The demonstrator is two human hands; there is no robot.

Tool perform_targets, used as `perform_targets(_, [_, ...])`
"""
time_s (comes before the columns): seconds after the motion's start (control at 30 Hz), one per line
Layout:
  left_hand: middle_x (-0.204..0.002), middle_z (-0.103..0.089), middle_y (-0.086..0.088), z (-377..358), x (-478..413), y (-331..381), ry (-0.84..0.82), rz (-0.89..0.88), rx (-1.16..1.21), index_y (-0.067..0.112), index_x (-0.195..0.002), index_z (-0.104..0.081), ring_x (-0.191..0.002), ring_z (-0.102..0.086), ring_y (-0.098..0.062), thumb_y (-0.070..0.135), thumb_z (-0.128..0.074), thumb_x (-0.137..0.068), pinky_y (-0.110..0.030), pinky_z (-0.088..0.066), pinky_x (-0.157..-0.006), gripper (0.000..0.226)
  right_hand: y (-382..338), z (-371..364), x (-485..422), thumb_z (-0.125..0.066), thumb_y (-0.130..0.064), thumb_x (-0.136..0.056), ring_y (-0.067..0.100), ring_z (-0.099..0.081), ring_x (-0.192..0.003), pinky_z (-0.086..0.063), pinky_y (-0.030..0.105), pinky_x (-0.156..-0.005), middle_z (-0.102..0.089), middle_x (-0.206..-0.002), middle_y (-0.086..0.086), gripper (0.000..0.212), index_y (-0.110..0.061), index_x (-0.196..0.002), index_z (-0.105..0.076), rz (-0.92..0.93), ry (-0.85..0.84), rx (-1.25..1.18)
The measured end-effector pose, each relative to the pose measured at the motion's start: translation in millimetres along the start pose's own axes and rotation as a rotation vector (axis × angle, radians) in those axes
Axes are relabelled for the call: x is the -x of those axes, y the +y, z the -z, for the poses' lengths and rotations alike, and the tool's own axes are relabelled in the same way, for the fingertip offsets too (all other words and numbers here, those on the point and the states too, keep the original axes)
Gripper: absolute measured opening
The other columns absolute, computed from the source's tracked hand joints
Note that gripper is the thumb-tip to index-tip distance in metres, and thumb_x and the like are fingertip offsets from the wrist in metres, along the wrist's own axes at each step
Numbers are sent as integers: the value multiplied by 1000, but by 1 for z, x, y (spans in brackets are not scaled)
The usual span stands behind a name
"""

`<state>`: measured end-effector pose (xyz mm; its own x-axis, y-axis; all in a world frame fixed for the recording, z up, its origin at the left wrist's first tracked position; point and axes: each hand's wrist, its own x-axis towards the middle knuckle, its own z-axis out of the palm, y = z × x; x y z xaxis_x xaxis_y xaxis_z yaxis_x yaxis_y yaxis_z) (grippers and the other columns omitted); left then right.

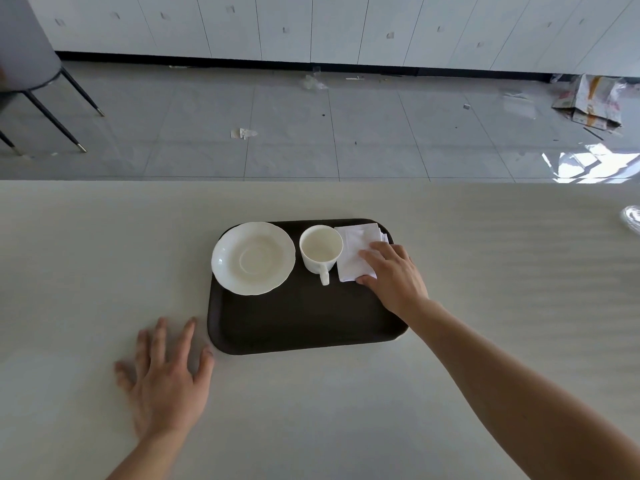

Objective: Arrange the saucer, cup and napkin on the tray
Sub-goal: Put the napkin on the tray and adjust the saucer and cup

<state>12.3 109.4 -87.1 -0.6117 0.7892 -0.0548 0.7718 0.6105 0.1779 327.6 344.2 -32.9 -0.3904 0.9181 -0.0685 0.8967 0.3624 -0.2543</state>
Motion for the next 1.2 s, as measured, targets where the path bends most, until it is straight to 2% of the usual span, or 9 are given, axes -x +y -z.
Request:
perform_targets(0.27, [-162, -29, -4, 10, 1, 6, -53, -1, 24, 41, -146, -40, -152, -16, -27, 64, -30, -84, -61, -9, -116, 68, 7, 2, 6, -69, -49, -86, 30, -42, -132, -40, 43, -105, -47, -150, 2, 64, -20, -140, -51, -26, 1, -26])
perform_targets(0.4, [-156, -41, -10, 28, 4, 11, -21, 22, 216, 23, -146, -45, -148, -29, -30, 52, -41, -81, -61, -13, -117, 71, 16, 2, 11, -51, -48, -97, 24, -35, -142, -35, 41, -112, -42, -156, -4, 57, -21, -147, -44, -63, 13, -29])
perform_targets(0.53, [-128, -62, -16, 39, 30, 51, 254, -270, 308, 7, -127, -61, -119, -55, -38, 35, -47, -86, -60, -40, -103, 51, 29, 4, 14, -41, -38, -103, 22, -32, -144, -36, 41, -112, -40, -158, -8, 47, -25, -149, -41, -60, 9, -40])
perform_targets(0.63, [-121, -64, -11, 37, 53, 108, 299, -573, 394, 9, -120, -68, -110, -58, -36, 23, -52, -88, -50, -43, -105, 38, 40, 9, 7, -35, -36, -105, 20, -26, -147, -36, 42, -114, -31, -162, -14, 48, -30, -152, -32, -42, -18, -56])
perform_targets(0.73, [-120, -64, -10, 29, 62, 173, 224, -805, 410, 11, -119, -67, -113, -56, -29, 19, -57, -87, -42, -43, -107, 34, 49, 13, -7, -33, -39, -105, 19, -15, -151, -27, 42, -119, -17, -165, -17, 53, -33, -157, -20, 23, -78, -29])
perform_targets(0.8, [-131, -60, -11, 23, 58, 214, 121, -859, 331, 13, -129, -61, -124, -55, -29, 25, -57, -90, -44, -46, -105, 42, 53, 14, -16, -33, -41, -105, 18, -8, -153, -19, 40, -121, -9, -167, -18, 57, -34, -158, -13, 69, -125, 13])
perform_targets(0.9, [-159, -32, -16, 13, 40, 255, -88, -788, 171, 15, -151, -34, -149, -27, -32, 41, -42, -97, -44, -29, -120, 60, 61, 12, -23, -30, -43, -104, 19, -2, -154, -14, 39, -123, -2, -167, -18, 60, -32, -159, -8, 111, -182, 103])
perform_targets(1.0, [-168, -5, -13, 2, 17, 270, -246, -668, -9, 18, -157, -12, -155, 0, -31, 52, -26, -100, -46, -13, -124, 69, 67, 12, -28, -30, -43, -103, 24, 1, -155, -15, 43, -123, -2, -168, -14, 55, -28, -156, -24, 165, -215, 232])
perform_targets(1.2, [-168, -2, -9, -12, 5, 264, -297, -632, -124, 22, -156, -11, -155, 4, -30, 57, -22, -99, -49, -16, -123, 68, 66, 8, -27, -33, -44, -103, 19, 4, -155, -15, 42, -123, -1, -168, -16, 63, -31, -159, -8, 119, -153, 67])
